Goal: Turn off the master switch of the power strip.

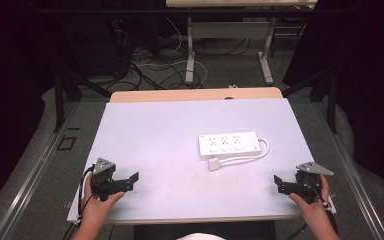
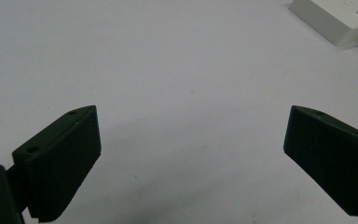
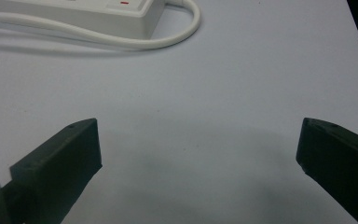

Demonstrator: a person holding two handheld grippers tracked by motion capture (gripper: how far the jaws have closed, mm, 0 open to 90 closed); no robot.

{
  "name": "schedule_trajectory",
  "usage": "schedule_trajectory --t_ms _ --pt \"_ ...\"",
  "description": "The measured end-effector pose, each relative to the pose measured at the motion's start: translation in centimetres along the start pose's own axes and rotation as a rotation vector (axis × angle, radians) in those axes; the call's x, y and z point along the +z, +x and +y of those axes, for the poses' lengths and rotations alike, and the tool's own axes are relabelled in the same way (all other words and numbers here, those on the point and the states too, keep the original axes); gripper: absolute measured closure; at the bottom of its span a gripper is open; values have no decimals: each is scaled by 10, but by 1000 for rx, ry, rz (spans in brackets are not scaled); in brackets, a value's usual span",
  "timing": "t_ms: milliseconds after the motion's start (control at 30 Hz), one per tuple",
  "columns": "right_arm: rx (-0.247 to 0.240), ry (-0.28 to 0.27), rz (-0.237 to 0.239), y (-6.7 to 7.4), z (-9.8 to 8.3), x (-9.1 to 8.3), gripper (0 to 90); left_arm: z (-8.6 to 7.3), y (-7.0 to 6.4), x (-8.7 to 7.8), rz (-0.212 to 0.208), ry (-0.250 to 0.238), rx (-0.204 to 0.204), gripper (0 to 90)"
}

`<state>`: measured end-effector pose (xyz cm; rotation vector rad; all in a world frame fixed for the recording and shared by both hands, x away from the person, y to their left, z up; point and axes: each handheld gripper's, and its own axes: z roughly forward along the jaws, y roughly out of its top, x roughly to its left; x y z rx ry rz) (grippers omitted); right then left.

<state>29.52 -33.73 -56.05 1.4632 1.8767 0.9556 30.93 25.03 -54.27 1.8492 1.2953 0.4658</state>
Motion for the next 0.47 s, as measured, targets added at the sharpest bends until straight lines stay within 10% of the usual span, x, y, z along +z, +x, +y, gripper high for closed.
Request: schedule_trajectory --t_ms 467 --pt "2 4 12 -2 0 -2 0 0 0 0 -1 -1 0 40"
